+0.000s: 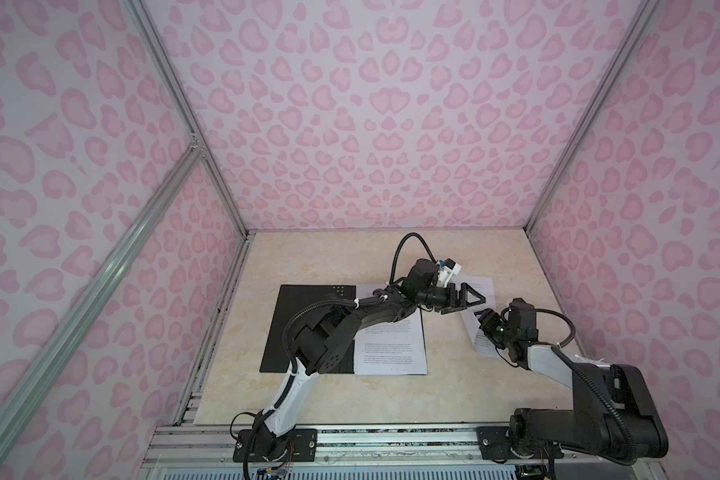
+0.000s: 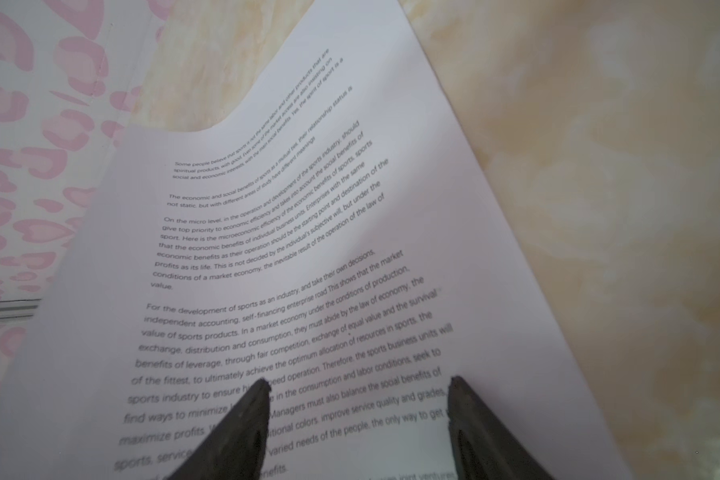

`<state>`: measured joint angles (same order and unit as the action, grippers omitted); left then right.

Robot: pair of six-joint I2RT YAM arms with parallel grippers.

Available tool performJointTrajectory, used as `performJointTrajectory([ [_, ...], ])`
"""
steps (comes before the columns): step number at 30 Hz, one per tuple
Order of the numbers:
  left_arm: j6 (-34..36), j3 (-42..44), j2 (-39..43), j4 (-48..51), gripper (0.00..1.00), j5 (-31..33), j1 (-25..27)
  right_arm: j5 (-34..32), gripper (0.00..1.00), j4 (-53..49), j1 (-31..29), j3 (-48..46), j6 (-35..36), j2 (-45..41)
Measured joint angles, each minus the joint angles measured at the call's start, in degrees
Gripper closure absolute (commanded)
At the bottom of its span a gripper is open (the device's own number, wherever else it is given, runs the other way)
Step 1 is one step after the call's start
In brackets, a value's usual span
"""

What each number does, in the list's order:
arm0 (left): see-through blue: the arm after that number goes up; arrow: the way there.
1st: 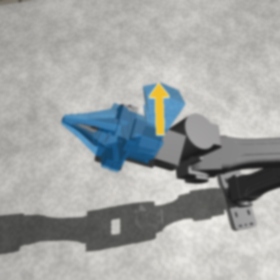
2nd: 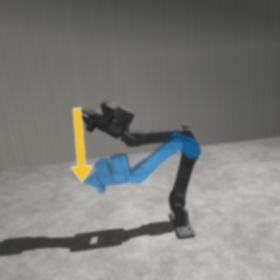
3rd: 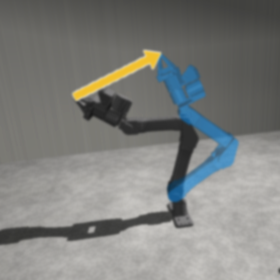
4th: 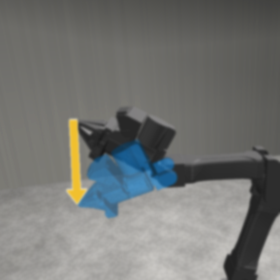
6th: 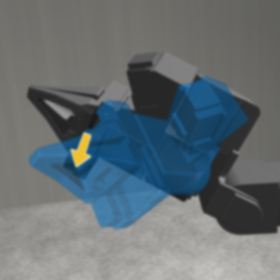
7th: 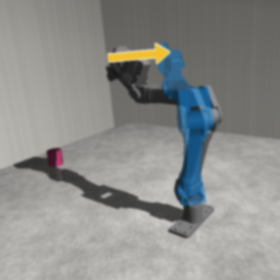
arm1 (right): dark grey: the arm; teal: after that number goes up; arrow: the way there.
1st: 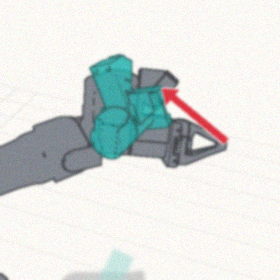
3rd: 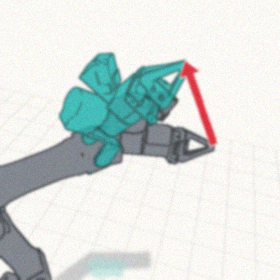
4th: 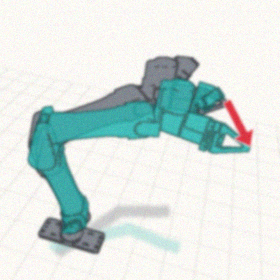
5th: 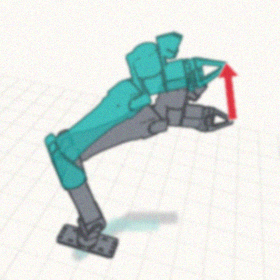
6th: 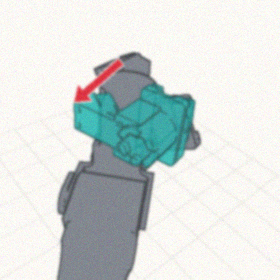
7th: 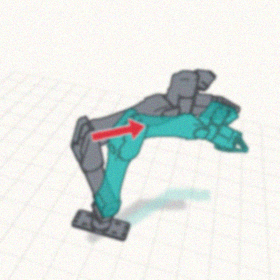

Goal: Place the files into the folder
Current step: 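Grasp the sheet edge with the left gripper while the right gripper releases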

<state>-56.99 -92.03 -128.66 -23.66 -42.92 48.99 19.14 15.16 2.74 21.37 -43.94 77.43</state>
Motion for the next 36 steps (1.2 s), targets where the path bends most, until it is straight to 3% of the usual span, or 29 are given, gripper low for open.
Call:
performJointTrajectory([
  [10,1.16,3.02,-0.35,7.93,0.11,5.22,-0.35,0.46,0.32,0.0,0.0,0.09,0.02,0.17],
  [18,3.08,4.72,-0.33,14.67,0.27,9.16,-0.46,0.63,0.32,0.13,0.0,0.15,0.02,0.37],
  [23,3.26,5.03,-0.33,16.28,0.44,9.97,-0.57,0.81,0.32,0.22,0.0,0.17,0.02,0.48],
  [25,3.23,5.05,-0.33,16.33,0.59,10.19,-0.68,0.81,0.32,0.22,0.0,0.17,0.02,0.46],
  [28,3.28,5.03,-0.33,16.57,0.94,10.36,-0.92,0.9,0.29,0.2,0.0,0.24,0.02,0.42],
  [36,6.54,1.92,-0.31,20.74,0.96,10.88,0.24,3.04,0.08,-3.67,-0.02,-0.81,1.55,-4.74],
])
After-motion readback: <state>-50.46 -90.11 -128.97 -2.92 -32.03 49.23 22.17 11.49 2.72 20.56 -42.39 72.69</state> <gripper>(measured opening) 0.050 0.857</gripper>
